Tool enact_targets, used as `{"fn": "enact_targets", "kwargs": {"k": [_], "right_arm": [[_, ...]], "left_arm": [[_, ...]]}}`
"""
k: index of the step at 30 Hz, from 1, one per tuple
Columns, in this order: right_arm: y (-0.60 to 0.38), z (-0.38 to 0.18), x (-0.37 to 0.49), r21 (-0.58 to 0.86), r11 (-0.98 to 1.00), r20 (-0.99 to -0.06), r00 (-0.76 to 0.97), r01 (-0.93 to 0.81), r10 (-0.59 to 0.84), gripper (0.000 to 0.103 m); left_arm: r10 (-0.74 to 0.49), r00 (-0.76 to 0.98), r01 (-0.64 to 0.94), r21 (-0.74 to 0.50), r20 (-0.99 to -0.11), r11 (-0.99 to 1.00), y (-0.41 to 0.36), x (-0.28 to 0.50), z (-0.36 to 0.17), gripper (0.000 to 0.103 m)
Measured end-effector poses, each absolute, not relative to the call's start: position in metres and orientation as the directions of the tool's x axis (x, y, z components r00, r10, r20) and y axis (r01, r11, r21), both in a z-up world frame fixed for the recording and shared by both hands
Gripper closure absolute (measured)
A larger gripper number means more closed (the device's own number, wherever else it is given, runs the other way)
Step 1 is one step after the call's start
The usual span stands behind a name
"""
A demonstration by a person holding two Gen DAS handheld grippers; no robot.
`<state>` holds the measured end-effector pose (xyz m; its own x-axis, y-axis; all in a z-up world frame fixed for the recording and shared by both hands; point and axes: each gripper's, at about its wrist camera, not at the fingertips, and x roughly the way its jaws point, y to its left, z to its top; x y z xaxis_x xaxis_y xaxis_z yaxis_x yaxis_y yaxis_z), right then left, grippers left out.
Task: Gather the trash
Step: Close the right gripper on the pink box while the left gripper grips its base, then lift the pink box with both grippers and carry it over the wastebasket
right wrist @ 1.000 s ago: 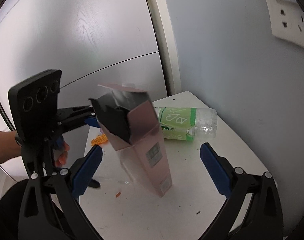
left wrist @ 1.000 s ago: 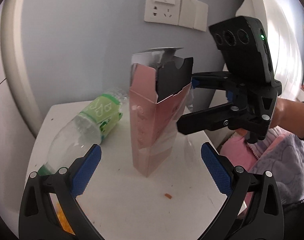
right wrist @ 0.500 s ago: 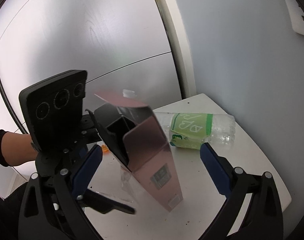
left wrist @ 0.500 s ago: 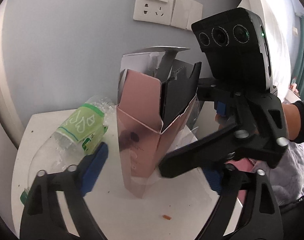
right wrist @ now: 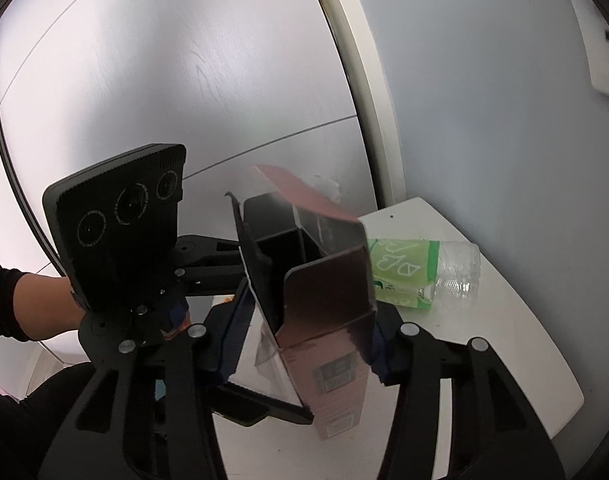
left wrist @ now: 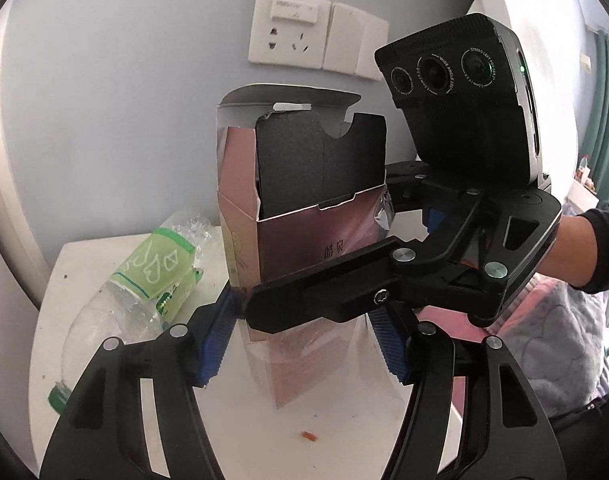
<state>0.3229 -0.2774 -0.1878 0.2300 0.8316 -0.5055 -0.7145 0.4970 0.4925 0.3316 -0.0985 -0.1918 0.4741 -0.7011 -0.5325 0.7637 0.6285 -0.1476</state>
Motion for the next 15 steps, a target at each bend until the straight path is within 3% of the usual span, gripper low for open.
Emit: {"fn": "enact_targets", "kwargs": {"k": [15], "right_arm": [[-0.260, -0.133, 0.278, 0.464, 0.432, -0.445, 0.218, -0.773, 0.869, 0.056]], "left_arm": [[-0.675, 0.537, 0.736, -0.111, -0.506, 0.668, -0.076, 0.269, -0.150, 0.042]]}}
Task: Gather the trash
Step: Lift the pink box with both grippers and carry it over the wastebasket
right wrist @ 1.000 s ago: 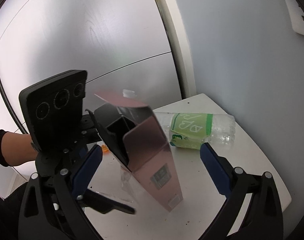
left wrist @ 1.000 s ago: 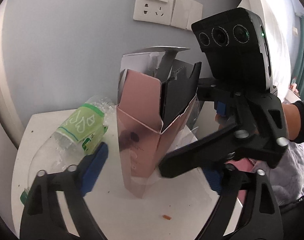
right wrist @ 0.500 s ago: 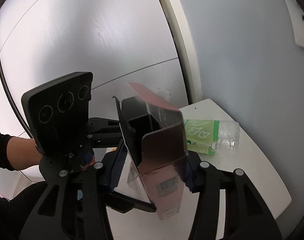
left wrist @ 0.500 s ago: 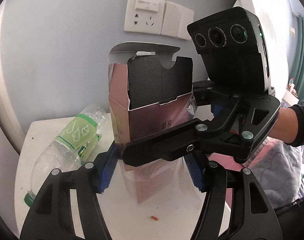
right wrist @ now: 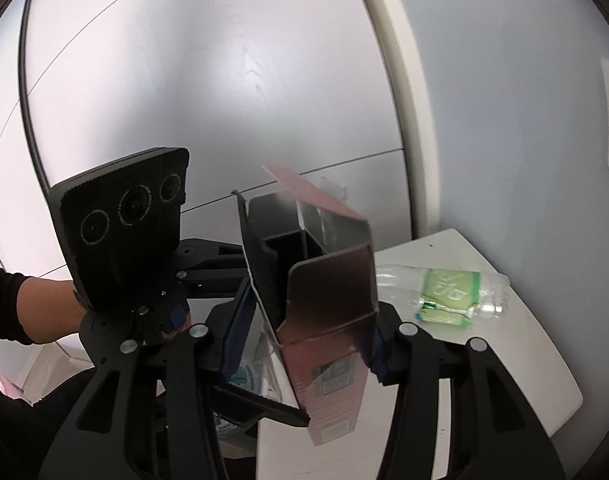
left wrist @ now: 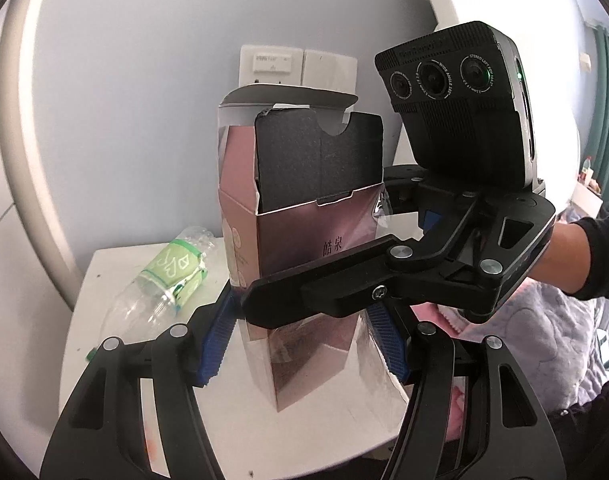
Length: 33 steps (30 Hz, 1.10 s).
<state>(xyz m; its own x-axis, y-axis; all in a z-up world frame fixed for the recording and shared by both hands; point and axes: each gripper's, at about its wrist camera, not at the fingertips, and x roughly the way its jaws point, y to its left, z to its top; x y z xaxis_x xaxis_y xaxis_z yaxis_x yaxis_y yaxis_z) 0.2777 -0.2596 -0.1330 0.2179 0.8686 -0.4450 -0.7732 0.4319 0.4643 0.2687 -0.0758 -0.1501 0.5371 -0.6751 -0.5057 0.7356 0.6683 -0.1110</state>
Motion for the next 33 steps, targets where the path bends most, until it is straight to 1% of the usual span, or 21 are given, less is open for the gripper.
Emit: {"fn": "enact_targets", "kwargs": {"k": [12, 21, 33], "right_arm": [[-0.206, -0.101, 0.250, 0.438, 0.338, -0.400, 0.156, -0.833, 0.903, 0.057], [-0.155, -0.091, 0.230, 0.438, 0.236, -0.364, 0.069, -0.867, 0.929, 0.057], [-0.064, -0.090, 0.213, 0.425, 0.096, -0.350, -0.066, -0.900, 0.935, 0.057]], "left_arm": [[-0.616, 0.618, 0.673, -0.078, -0.488, 0.736, -0.034, 0.207, -0.127, 0.042], [-0.551, 0.685, 0.598, -0.065, -0.476, 0.799, 0.016, 0.156, -0.121, 0.042], [-0.452, 0.754, 0.479, -0.073, -0.476, 0.875, 0.072, 0.094, -0.125, 0.042]]}}
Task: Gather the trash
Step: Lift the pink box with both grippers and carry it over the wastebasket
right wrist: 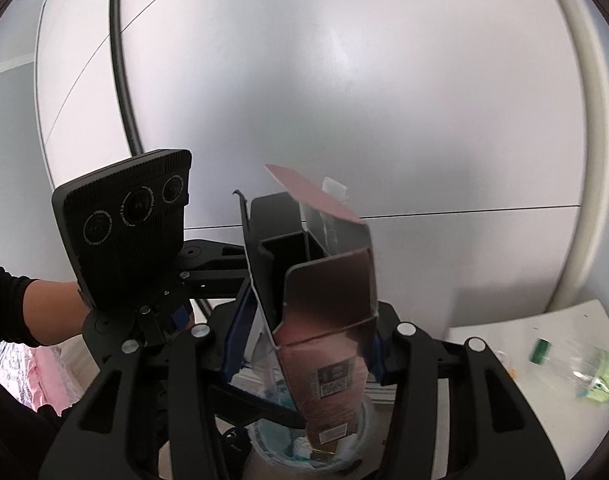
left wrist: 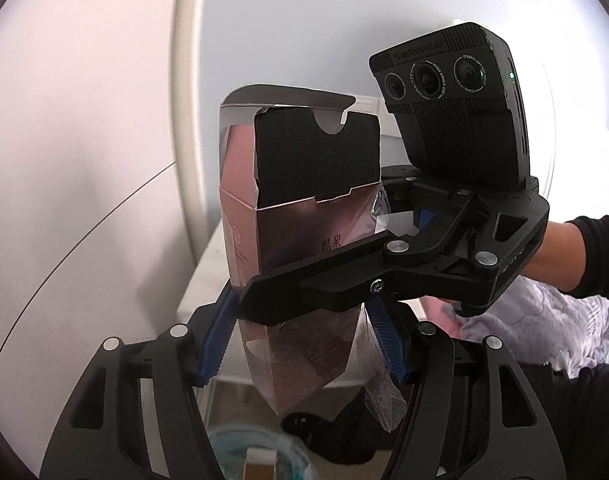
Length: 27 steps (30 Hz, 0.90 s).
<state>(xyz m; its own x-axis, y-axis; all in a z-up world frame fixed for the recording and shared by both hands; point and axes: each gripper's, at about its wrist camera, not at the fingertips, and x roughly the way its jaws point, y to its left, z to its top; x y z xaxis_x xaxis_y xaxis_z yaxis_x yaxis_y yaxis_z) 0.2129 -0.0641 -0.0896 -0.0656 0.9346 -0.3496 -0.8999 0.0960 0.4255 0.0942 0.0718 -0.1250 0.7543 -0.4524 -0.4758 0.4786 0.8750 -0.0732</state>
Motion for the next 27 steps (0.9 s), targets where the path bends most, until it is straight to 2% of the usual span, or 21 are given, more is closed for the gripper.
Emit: {"fn": "enact_targets", "kwargs": {"k": [15, 27], "right_arm": [[0.037, -0.128, 0.204, 0.470, -0.070, -0.342, -0.255, -0.880, 0.904, 0.058], [0.081, -0.186, 0.217, 0.532, -0.109, -0.379, -0.351, -0.840, 0.856, 0.058]], "left_arm": [[-0.326, 0.787, 0.305, -0.130, -0.523, 0.944, 0.119, 0.023, -0.156, 0.042], [-0.311, 0.753, 0.239, -0.199, -0.580, 0.950, 0.136, 0.009, -0.203, 0.042]]}}
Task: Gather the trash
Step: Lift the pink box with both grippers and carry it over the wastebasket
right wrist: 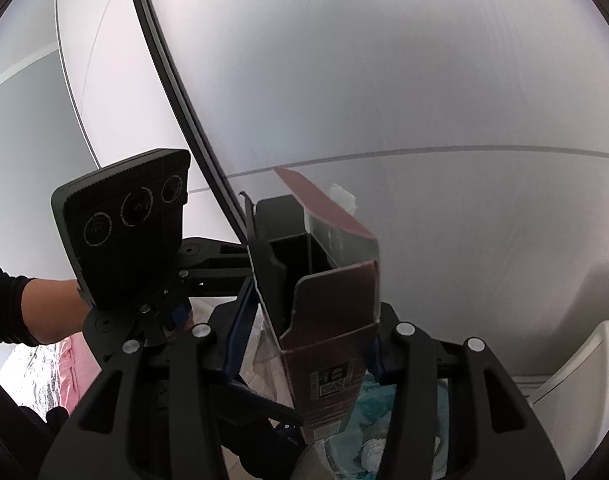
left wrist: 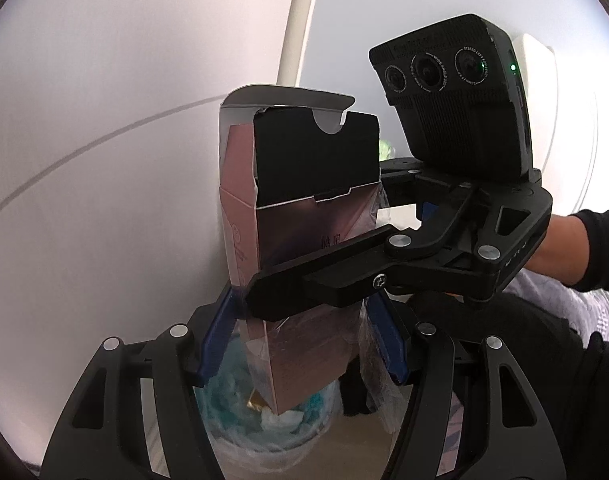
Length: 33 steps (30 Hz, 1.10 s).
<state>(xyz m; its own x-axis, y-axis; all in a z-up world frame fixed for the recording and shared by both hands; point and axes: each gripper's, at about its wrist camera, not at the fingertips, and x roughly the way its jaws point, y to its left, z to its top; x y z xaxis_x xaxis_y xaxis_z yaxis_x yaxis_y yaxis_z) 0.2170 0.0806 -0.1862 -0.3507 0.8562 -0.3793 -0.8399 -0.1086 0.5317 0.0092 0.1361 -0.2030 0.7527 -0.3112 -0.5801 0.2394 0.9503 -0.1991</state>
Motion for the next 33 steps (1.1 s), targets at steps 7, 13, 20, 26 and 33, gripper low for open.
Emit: {"fn": "enact_targets", "kwargs": {"k": [7, 13, 20, 26, 33], "right_arm": [[0.084, -0.218, 0.231, 0.565, -0.087, -0.409, -0.370, -0.821, 0.834, 0.058], [0.107, -0.249, 0.254, 0.586, -0.067, -0.445, -0.390, -0.807, 0.807, 0.058], [0.139, -0.284, 0.267, 0.610, -0.043, -0.482, -0.413, -0.792, 0.773, 0.058], [0.152, -0.322, 0.281, 0.629, -0.019, -0.512, -0.433, -0.777, 0.742, 0.058], [0.174, -0.340, 0.276, 0.649, -0.007, -0.529, -0.459, -0.760, 0.714, 0.058]], "left_arm": [[-0.333, 0.729, 0.225, -0.250, -0.598, 0.942, 0.137, 0.022, -0.234, 0.042], [-0.360, 0.700, 0.213, -0.301, -0.617, 0.930, 0.148, 0.044, -0.263, 0.042], [-0.386, 0.659, 0.203, -0.341, -0.646, 0.918, 0.172, 0.064, -0.287, 0.042], [-0.413, 0.621, 0.194, -0.380, -0.666, 0.904, 0.175, 0.082, -0.311, 0.042], [-0.432, 0.596, 0.181, -0.410, -0.677, 0.894, 0.189, 0.089, -0.332, 0.042]]}}
